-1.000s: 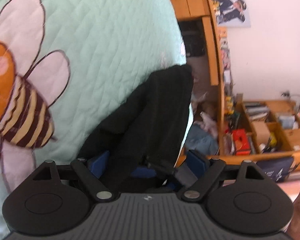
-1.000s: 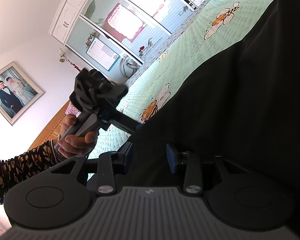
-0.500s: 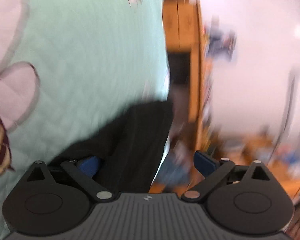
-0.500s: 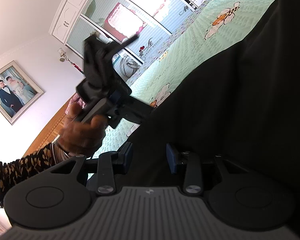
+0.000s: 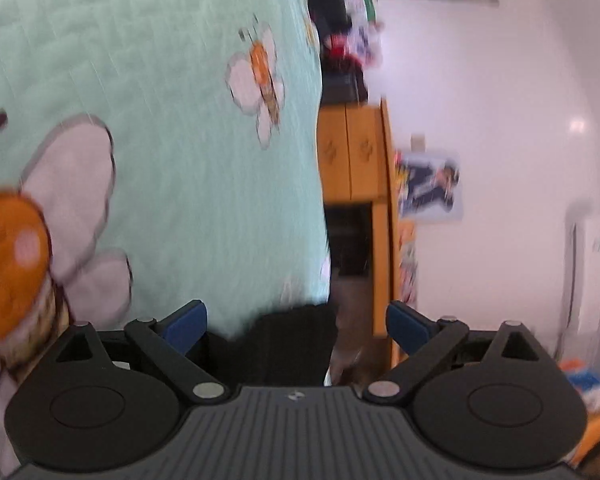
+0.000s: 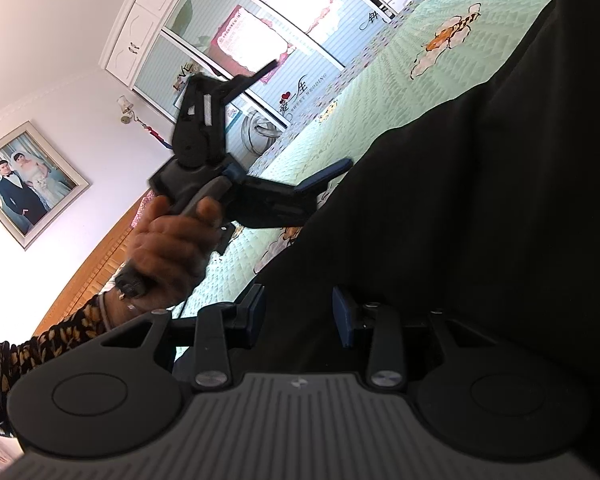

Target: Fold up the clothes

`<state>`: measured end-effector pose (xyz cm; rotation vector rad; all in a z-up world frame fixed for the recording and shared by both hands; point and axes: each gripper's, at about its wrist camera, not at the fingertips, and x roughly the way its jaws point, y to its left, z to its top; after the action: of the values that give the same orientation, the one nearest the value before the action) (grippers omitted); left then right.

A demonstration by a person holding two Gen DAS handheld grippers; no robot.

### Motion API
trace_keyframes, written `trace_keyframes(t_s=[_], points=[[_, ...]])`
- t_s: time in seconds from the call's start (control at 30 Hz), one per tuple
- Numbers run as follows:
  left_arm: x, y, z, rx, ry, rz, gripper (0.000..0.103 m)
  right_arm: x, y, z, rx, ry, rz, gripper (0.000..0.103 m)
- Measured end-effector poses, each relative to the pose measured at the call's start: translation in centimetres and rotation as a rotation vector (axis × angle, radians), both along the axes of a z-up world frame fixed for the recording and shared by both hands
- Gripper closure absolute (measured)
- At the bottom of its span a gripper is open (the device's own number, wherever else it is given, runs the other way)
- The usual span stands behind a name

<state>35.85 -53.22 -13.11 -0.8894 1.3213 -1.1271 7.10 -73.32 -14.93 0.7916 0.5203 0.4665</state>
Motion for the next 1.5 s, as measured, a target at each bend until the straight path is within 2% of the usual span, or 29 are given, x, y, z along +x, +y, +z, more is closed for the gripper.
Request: trace_keyframes(t_s=[0.2, 0.27, 0.47, 0.57, 0.73, 0.77, 0.87, 0.93, 1.17, 1.27, 1.33, 1.37, 1.4, 1.43, 1.5], points=[[-2.2, -4.4, 0.7, 0.231, -0.106, -0.23, 0.004, 0.0, 0.0, 0.0, 0.0, -0.002, 0.002, 0.064], [-2.0, -5.4, 0.8, 0.25, -0.075, -0.293, 0.004, 0.0, 0.0, 0.0, 0.001, -0.002, 0.002, 0.064], [-0.3, -6.7, -1.3, 0.177, 0.066, -0.302, 0.001, 0.0, -0.1, 0.0, 0.0, -0.002, 0.002, 0.063], [0.2, -6.3, -2.3, 0.091, 0.119, -0.212, 0.001, 0.0, -0.1, 0.0, 0.0, -0.001, 0.001, 0.063], [-0.6, -2.4, -3.5, -0.067, 0.216, 0.072, 0.002, 0.0, 0.0, 0.0, 0.002, -0.003, 0.0, 0.063], [-0.8, -2.1, -3.6, -0.076, 0.203, 0.089, 0.004, 0.0, 0.0, 0.0, 0.003, -0.003, 0.0, 0.063], [-1.0, -2.0, -3.9, -0.082, 0.182, 0.095, 0.006, 0.0, 0.0, 0.0, 0.002, -0.003, 0.0, 0.063], [-0.4, -2.3, -3.9, -0.069, 0.193, 0.06, 0.006, 0.0, 0.0, 0.1, 0.002, -0.003, 0.0, 0.063], [0.6, -4.4, -1.9, 0.117, 0.083, -0.227, 0.006, -0.1, 0.0, 0.1, 0.002, -0.002, 0.001, 0.063], [0.5, -4.4, -2.3, 0.144, 0.074, -0.221, 0.006, 0.0, 0.0, 0.1, 0.003, -0.001, 0.001, 0.063], [1.3, -3.3, -3.2, 0.105, 0.139, -0.099, 0.009, 0.0, 0.0, 0.1, 0.003, -0.001, 0.001, 0.063], [1.7, -2.7, -3.9, 0.081, 0.204, -0.032, 0.011, 0.0, 0.0, 0.1, 0.003, -0.001, 0.001, 0.063], [1.9, -2.2, -4.6, 0.062, 0.271, 0.007, 0.016, 0.0, 0.0, 0.1, 0.003, -0.002, 0.001, 0.063], [2.0, -1.8, -4.8, 0.072, 0.284, 0.01, 0.026, -0.1, 0.1, 0.1, 0.003, -0.003, 0.001, 0.063], [1.9, -1.3, -4.7, 0.112, 0.251, -0.009, 0.039, -0.1, 0.1, 0.1, 0.002, -0.003, 0.001, 0.063]])
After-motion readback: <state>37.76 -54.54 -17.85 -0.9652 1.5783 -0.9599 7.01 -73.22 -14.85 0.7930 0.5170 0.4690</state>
